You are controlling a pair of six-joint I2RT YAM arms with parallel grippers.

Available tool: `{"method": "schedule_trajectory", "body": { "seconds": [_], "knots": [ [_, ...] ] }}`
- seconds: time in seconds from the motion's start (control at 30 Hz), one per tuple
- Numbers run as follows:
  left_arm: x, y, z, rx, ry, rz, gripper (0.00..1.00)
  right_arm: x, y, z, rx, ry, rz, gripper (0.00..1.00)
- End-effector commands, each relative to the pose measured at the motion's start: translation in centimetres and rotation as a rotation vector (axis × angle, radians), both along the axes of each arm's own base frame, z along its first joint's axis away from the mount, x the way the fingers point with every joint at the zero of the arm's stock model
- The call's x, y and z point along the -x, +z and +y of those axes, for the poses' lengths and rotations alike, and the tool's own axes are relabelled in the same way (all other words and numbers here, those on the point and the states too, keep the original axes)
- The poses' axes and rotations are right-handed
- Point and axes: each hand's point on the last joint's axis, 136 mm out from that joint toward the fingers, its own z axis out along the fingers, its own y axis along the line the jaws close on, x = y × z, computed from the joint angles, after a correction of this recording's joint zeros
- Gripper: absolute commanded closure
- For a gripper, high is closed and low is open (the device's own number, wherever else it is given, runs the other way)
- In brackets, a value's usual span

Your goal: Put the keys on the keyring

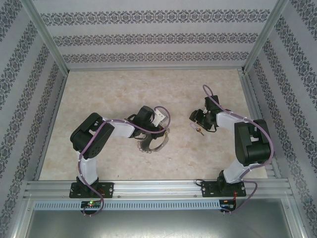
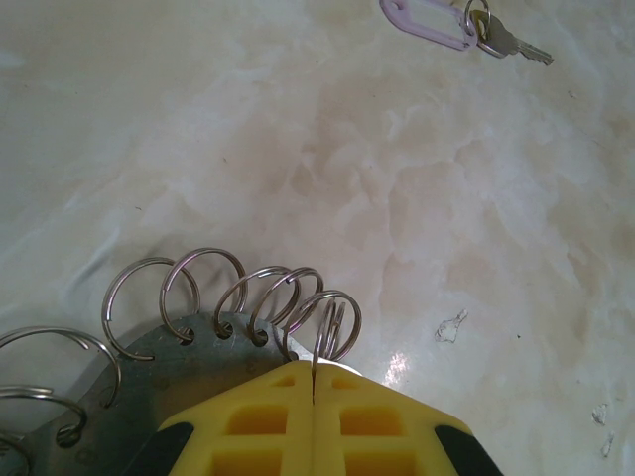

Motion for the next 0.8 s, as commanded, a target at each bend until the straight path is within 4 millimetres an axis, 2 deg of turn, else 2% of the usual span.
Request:
{"method": "schedule_trajectory", "body": {
  "seconds": [0.0,0.33,0.47,0.67,0.77],
  "knots": [
    [0.3,0.0,-0.9,0.019,-0.019,0.001,1.0,1.0,-0.2,1.6,-0.043,0.07,-0.012,0.45],
    [0.4,-0.2,-1.1,0.024,-0.02,0.007,1.0,5.4,-0.4,1.4,-0.057,0.04,0.016,0.47],
    [0.4,0.0,-1.3,0.028,-0.024,0.005,1.0,6.3,-0.3,0.8,-0.01,0.05,0.014,0.47],
    [0.3,0.1,-1.4,0.027,-0.03,0.005,1.0,7.3,-0.7,0.6,0.042,0.087,0.048,0.55],
    [0.4,0.2,-1.5,0.031,-0.032,0.002,1.0,7.5,-0.4,0.4,0.072,0.079,0.058,0.5]
  ]
}}
